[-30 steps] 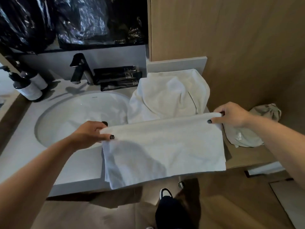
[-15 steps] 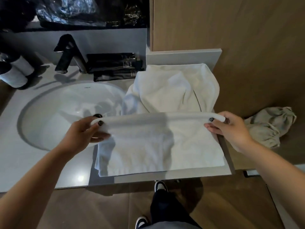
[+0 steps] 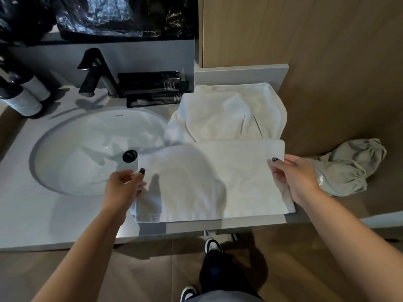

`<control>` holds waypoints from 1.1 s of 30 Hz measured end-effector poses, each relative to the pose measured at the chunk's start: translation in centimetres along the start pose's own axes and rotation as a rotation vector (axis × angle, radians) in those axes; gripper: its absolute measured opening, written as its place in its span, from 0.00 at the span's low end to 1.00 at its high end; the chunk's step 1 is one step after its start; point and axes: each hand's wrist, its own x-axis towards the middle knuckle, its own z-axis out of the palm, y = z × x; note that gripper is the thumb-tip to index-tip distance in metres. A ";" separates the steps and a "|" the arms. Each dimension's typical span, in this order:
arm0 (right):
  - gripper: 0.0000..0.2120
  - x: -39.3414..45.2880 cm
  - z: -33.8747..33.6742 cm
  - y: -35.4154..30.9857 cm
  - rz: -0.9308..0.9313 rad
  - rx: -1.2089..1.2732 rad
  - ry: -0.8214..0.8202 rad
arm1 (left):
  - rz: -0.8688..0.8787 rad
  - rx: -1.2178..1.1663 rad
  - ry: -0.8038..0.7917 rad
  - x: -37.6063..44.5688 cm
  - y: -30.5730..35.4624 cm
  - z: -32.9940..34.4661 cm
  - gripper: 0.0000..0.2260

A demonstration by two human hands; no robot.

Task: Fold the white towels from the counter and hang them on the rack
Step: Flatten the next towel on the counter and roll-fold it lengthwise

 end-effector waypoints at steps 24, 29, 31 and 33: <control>0.10 1.7 3.2 0.1 -0.367 -0.152 0.251 | 0.429 0.399 0.347 1.6 2.0 4.7 0.16; 0.25 -3.3 7.1 4.4 -1.226 -0.916 -0.174 | 1.079 0.754 -0.134 -2.8 -0.4 9.4 0.27; 0.28 -3.2 8.6 6.1 -1.389 -1.275 -0.361 | 1.050 0.916 -0.294 -2.5 -1.5 10.2 0.29; 0.31 -2.2 8.9 6.3 -1.343 -1.480 -0.433 | 0.954 1.042 -0.323 -1.4 -1.6 10.2 0.31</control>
